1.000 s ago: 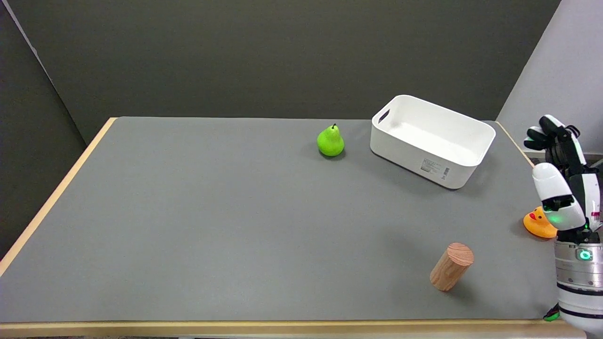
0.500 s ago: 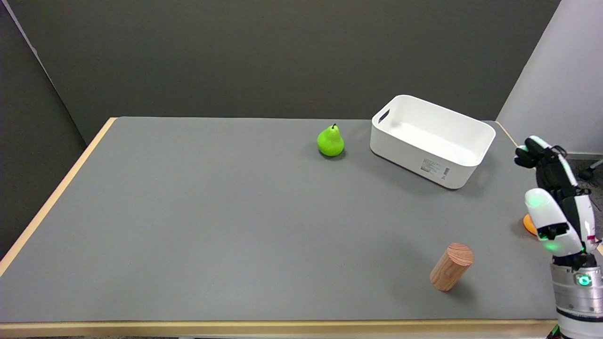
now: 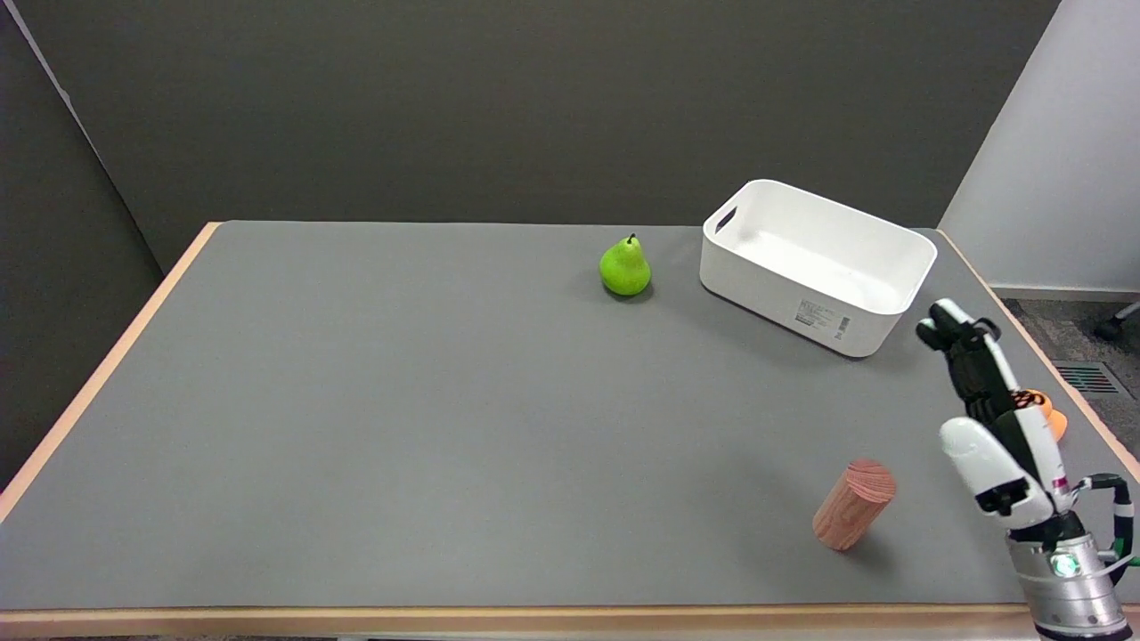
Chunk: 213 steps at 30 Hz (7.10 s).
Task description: Pick up the wooden cylinder.
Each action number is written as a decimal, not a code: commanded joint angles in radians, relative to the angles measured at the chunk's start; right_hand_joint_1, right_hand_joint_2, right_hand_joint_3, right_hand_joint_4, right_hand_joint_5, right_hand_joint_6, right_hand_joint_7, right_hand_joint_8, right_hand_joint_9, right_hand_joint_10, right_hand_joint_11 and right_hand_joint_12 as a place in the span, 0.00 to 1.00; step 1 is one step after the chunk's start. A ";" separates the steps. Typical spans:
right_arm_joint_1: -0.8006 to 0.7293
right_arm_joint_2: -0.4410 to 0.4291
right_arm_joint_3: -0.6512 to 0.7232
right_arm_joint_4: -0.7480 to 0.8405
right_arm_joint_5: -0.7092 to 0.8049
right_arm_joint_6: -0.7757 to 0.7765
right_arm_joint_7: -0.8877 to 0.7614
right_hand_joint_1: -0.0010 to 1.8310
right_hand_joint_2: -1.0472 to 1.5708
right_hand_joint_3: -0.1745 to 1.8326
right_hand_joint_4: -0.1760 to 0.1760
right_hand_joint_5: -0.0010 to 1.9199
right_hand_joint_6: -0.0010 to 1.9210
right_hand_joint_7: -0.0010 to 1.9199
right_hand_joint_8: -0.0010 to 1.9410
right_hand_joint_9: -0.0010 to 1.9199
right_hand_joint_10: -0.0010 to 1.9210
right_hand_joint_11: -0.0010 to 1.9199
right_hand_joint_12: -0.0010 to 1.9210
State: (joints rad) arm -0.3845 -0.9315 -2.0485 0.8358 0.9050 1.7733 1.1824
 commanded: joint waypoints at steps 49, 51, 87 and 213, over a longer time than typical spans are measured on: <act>-0.013 -0.065 -0.092 -0.074 -0.186 -0.039 -0.073 0.15 0.62 0.53 0.00 0.04 0.24 0.02 0.12 0.00 0.11 0.00 0.30; -0.013 -0.065 -0.092 -0.073 -0.202 -0.044 -0.073 0.14 0.62 0.53 0.00 0.04 0.24 0.02 0.12 0.00 0.11 0.00 0.30; 0.038 -0.074 -0.085 -0.095 -0.241 -0.108 -0.071 0.14 0.62 0.53 0.00 0.04 0.23 0.02 0.11 0.00 0.10 0.00 0.28; 0.023 -0.049 -0.071 -0.162 -0.179 -0.236 0.446 0.27 0.60 0.54 0.00 0.02 0.03 0.01 0.06 0.00 0.06 0.00 0.25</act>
State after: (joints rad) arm -0.3688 -0.9781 -2.1179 0.6744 0.7776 1.5618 1.6199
